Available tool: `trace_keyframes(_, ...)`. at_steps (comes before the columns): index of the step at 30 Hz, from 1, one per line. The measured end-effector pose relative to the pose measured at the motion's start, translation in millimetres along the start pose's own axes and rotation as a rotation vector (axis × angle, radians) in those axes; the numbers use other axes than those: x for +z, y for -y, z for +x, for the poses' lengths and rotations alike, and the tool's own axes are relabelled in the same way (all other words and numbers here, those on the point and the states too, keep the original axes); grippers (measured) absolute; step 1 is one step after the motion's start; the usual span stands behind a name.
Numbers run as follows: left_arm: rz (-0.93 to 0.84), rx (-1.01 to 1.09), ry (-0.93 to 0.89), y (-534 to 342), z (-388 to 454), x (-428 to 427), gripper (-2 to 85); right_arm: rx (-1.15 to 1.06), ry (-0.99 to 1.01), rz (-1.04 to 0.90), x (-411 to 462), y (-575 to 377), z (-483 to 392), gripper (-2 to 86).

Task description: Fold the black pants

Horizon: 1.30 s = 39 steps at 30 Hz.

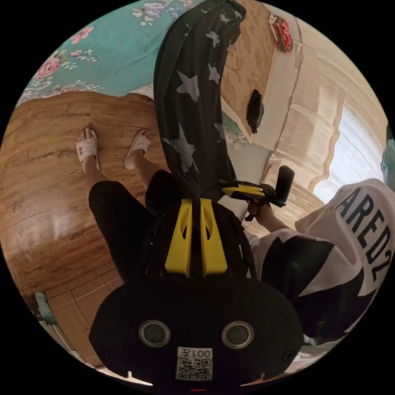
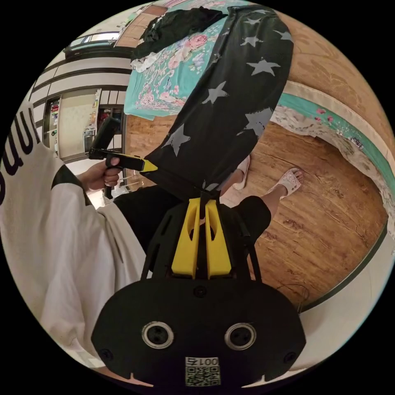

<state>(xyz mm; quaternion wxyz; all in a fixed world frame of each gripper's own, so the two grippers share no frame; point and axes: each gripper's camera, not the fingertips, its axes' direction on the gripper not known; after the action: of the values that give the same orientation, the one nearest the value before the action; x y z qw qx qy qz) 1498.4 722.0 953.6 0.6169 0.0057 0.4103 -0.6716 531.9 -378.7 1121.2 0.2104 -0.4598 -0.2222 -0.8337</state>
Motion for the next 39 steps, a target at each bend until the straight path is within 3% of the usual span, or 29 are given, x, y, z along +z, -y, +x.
trace_keyframes(4,0.047,0.12,0.004,38,43,-29,-1.3,-0.09,0.012,0.083,-44,21,-5,1.2)
trace_keyframes(10,0.237,0.432,0.091,154,141,-121,-0.9,-0.347,0.03,0.445,-165,120,1,1.1)
trace_keyframes(13,0.356,0.563,0.212,245,197,-174,0.3,-0.447,-0.128,0.631,-229,207,0,1.9)
trace_keyframes(16,0.442,0.475,0.295,355,220,-213,4.4,-0.371,-0.271,0.65,-265,323,13,3.5)
trace_keyframes(17,0.442,0.405,0.304,395,215,-222,11.4,-0.294,-0.35,0.606,-267,368,24,5.3)
trace_keyframes(19,0.416,0.263,0.293,435,197,-228,16.6,-0.172,-0.384,0.521,-264,415,41,7.8)
trace_keyframes(23,0.493,0.357,0.353,426,171,-223,13.3,-0.175,-0.504,0.547,-244,407,34,11.2)
trace_keyframes(26,0.368,0.362,0.451,393,142,-194,12.5,-0.151,-0.548,0.511,-210,362,31,12.2)
trace_keyframes(30,0.273,0.338,0.391,349,116,-157,12.6,-0.121,-0.53,0.443,-164,310,14,13.1)
trace_keyframes(34,0.281,0.36,0.395,327,118,-130,12.3,-0.102,-0.517,0.392,-139,301,-13,12.5)
trace_keyframes(39,0.316,0.337,0.529,328,130,-121,8.3,-0.045,-0.54,0.336,-112,312,-31,8.1)
